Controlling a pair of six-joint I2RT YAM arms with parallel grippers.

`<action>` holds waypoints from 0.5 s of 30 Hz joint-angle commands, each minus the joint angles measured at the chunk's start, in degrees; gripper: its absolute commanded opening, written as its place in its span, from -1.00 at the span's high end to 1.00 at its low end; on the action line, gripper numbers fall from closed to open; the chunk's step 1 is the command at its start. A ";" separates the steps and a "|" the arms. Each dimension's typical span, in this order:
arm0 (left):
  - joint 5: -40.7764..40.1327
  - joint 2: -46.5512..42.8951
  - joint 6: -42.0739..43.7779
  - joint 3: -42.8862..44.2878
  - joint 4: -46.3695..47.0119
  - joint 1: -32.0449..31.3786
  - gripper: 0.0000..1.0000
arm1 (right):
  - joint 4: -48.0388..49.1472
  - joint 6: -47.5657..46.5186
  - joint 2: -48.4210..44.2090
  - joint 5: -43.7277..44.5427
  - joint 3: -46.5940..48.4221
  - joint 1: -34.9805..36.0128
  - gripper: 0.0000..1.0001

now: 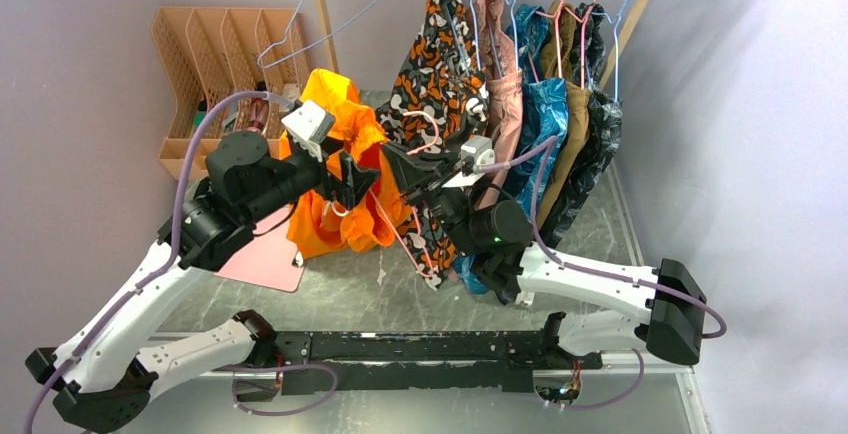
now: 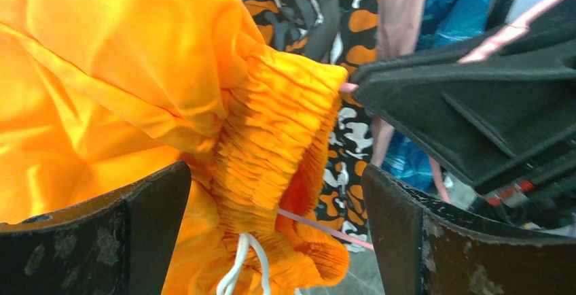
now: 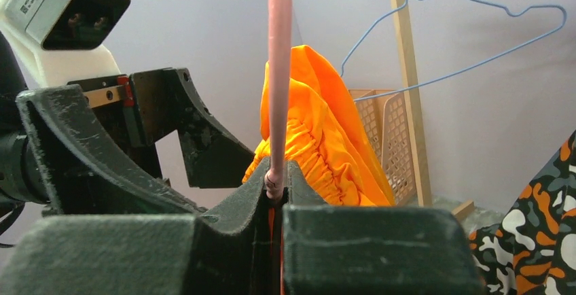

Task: Place the shorts on the hanger
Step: Hang the shorts on the hanger.

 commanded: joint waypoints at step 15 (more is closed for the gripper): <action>-20.92 6.43 -2.86 8.75 -2.34 -7.60 0.85 | -2.24 -0.82 -2.01 -1.27 1.79 -0.15 1.00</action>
